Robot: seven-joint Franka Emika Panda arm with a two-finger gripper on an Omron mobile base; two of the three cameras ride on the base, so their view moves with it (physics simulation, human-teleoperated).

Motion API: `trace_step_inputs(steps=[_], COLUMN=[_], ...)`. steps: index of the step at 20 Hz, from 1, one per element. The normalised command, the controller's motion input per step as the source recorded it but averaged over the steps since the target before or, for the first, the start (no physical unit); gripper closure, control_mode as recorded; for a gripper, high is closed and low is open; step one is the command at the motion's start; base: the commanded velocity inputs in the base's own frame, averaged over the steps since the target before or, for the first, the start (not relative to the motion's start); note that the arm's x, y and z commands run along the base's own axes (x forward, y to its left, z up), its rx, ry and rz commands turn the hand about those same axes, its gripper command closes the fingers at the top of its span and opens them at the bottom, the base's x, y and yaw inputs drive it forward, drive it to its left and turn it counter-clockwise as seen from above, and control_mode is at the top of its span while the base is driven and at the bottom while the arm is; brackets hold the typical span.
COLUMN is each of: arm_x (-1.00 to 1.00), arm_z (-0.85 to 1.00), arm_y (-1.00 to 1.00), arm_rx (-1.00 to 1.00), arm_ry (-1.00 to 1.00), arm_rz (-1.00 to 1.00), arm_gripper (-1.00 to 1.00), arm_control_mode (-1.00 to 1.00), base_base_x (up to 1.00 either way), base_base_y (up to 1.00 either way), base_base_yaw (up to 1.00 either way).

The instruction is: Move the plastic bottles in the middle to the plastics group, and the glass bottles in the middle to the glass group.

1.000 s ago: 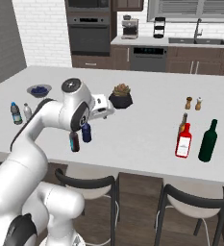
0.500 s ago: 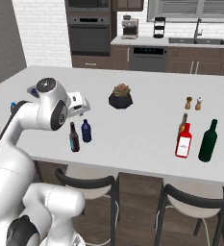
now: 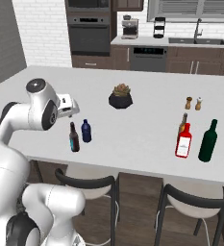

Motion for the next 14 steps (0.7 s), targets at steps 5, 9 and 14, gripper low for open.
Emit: trace_step_inputs(steps=[5, 9, 14], arm_x=[0.0, 0.0, 0.0], arm_z=[0.03, -0.07, -0.14], arm_y=[0.23, 0.0, 0.0], arm_rx=[0.0, 0.0, 0.0], arm_ry=[0.2, 0.06, 0.09], arm_rz=[0.0, 0.0, 0.0], arm_gripper=[-1.0, -1.0, -1.0], arm_control_mode=[-1.0, -1.0, -1.0], base_base_x=[0.0, 0.0, 0.0], base_base_y=[0.0, 0.0, 0.0], base_base_yaw=[0.0, 0.0, 0.0])
